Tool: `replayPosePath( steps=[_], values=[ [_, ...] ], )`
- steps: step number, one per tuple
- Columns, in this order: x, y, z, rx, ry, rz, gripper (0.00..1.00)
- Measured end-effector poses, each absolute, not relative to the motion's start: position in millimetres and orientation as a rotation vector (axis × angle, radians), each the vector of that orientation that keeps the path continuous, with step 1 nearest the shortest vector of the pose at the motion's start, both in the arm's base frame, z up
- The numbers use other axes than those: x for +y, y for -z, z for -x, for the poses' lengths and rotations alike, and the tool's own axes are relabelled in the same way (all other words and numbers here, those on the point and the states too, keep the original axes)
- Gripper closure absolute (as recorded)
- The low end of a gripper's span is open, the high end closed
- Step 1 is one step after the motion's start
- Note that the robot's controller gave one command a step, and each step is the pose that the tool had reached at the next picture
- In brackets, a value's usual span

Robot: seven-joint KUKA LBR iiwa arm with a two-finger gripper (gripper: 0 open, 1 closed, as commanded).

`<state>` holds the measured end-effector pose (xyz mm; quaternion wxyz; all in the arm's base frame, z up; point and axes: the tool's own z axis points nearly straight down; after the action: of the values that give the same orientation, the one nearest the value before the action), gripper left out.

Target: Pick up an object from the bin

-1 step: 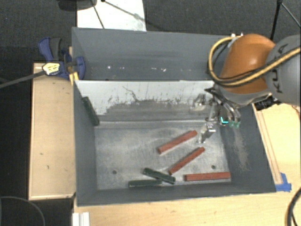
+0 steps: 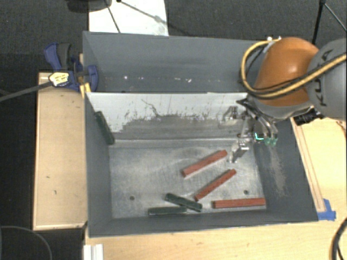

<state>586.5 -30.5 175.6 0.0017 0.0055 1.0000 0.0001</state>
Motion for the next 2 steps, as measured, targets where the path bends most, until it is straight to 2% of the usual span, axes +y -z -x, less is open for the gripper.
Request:
replayPosePath(
  steps=[1, 2],
  values=[
    [-1.8, -75.4, -577.8, 3.124, -0.003, -0.219, 1.0],
    [-1.8, -75.5, -577.8, 3.124, -0.003, -0.218, 1.0]
  ],
)
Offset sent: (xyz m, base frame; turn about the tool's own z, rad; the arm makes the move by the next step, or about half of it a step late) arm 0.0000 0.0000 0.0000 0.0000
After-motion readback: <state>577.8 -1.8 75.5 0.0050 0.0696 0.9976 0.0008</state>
